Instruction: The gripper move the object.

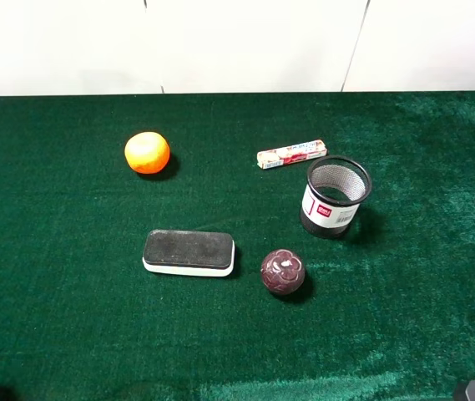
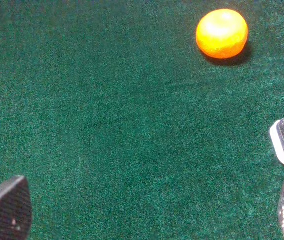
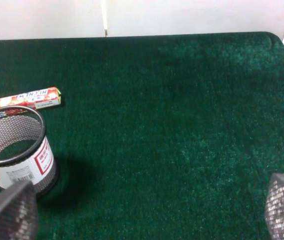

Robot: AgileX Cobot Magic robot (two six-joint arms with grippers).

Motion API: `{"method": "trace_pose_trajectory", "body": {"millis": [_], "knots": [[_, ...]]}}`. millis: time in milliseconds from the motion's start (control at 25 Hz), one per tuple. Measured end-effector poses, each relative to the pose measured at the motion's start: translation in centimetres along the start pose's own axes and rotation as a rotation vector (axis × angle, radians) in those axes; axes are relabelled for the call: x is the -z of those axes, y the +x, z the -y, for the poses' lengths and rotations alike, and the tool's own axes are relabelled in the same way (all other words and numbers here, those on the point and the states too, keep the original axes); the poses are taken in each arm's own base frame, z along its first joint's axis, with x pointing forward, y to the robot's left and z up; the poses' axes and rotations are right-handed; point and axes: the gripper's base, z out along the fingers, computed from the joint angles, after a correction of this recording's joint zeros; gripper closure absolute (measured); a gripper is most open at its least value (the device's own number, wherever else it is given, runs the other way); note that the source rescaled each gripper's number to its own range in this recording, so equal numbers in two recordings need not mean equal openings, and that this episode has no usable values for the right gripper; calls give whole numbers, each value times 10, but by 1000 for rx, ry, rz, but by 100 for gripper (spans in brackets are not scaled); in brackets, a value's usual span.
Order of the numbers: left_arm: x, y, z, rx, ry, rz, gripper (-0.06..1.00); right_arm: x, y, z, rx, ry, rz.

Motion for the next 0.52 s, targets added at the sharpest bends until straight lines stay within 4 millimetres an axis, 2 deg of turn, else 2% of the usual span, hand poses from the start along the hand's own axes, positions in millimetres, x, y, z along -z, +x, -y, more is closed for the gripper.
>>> {"method": "trace_pose_trajectory", "body": {"millis": [520], "knots": [[0, 0, 0, -1, 0, 0, -6, 0, 0, 0, 1, 0, 0]]}}
